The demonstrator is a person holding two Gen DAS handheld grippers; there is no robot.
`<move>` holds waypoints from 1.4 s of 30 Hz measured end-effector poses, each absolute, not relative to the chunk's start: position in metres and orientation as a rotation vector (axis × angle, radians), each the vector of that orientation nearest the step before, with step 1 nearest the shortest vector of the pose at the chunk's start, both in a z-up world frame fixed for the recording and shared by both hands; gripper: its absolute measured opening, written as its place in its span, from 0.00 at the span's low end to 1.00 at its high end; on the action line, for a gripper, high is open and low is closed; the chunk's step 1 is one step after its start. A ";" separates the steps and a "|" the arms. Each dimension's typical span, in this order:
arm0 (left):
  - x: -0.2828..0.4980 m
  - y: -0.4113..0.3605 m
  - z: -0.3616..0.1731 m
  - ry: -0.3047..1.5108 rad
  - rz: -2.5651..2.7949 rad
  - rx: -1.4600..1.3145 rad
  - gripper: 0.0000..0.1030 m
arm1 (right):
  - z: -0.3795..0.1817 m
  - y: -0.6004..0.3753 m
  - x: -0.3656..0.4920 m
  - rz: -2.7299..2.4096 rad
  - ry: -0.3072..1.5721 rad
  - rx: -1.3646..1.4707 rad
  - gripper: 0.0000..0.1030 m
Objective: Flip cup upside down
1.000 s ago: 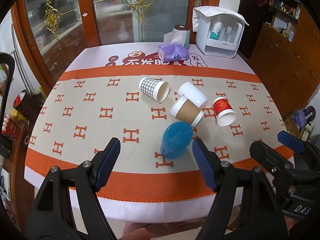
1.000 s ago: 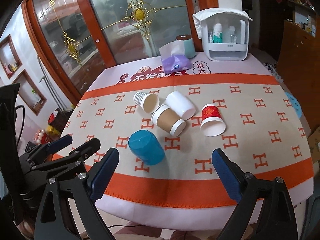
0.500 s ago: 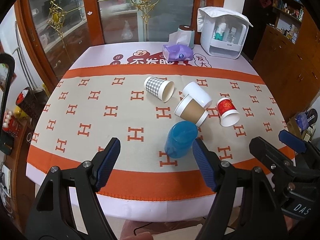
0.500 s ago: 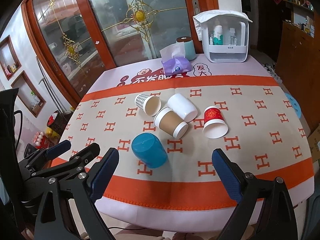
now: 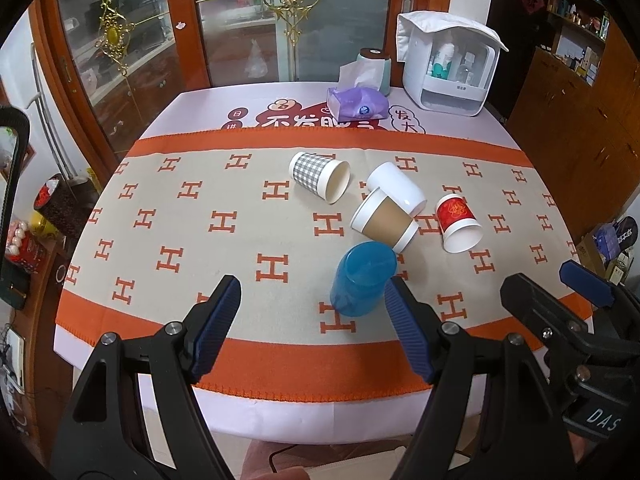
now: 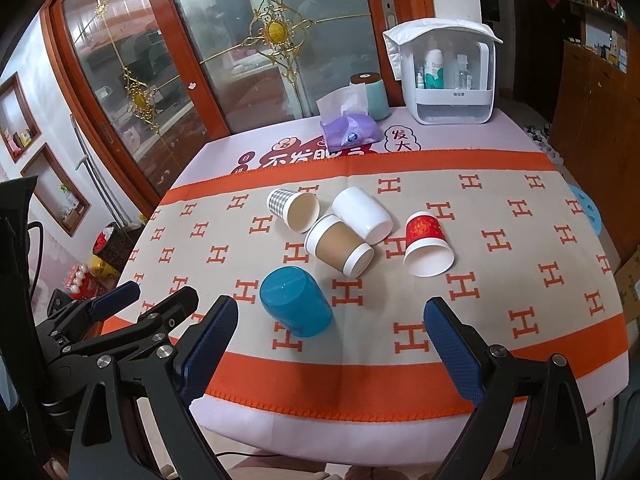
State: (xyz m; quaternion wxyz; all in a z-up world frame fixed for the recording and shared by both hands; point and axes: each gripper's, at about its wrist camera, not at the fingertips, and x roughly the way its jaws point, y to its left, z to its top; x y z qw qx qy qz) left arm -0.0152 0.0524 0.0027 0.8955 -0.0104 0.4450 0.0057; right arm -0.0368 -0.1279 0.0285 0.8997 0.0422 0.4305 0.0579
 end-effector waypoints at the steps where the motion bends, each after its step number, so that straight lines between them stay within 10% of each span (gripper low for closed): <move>1: -0.015 0.052 0.003 0.923 0.012 -0.022 0.70 | 0.028 -0.130 -0.037 0.120 0.892 0.090 0.92; 42: -0.018 0.053 -0.010 0.958 0.032 -0.020 0.70 | 0.005 -0.127 -0.037 0.140 0.929 0.111 0.92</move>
